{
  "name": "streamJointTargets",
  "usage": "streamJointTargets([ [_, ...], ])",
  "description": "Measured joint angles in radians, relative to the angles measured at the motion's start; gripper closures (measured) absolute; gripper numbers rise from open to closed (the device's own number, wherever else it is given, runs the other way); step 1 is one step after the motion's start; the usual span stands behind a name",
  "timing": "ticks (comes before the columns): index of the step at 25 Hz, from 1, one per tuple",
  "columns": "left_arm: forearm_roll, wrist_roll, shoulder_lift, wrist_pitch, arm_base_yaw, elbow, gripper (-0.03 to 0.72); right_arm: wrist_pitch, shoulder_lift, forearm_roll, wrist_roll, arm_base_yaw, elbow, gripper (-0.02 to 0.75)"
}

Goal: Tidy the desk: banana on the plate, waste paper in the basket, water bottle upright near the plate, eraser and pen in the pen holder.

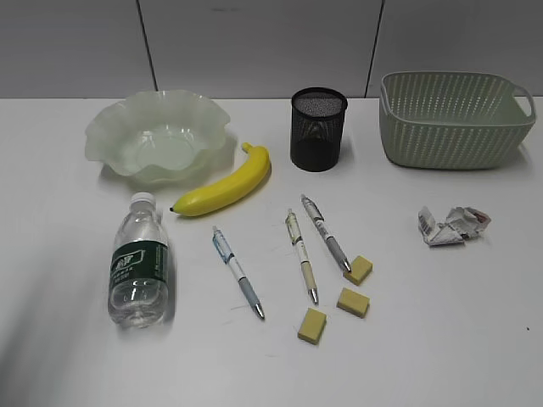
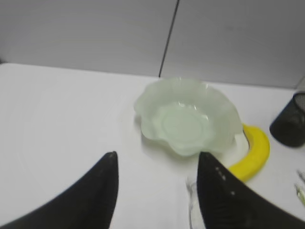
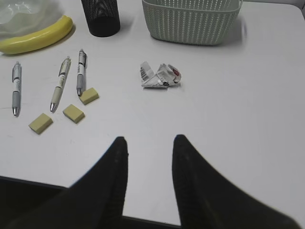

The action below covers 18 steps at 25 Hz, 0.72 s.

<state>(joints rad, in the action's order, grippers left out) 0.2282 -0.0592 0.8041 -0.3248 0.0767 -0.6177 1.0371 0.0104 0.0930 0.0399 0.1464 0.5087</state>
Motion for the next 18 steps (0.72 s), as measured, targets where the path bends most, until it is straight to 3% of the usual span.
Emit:
streamJointTargets([
  [4, 0.023, -0.160, 0.321, 0.026, 0.210, -0.110, 0.272, 0.000, 0.000, 0.002, 0.000, 0.000, 0.000, 0.471],
  [9, -0.105, -0.214, 0.624, 0.088, 0.470, -0.282, 0.271, 0.000, 0.000, 0.002, 0.000, 0.000, 0.000, 0.471],
  [12, -0.139, -0.217, 0.771, 0.092, 0.526, -0.369, 0.271, 0.000, 0.000, 0.002, 0.000, 0.000, 0.000, 0.471],
  [18, -0.155, -0.217, 0.982, 0.093, 0.552, -0.511, 0.271, 0.000, 0.000, 0.002, 0.000, 0.000, 0.000, 0.471],
])
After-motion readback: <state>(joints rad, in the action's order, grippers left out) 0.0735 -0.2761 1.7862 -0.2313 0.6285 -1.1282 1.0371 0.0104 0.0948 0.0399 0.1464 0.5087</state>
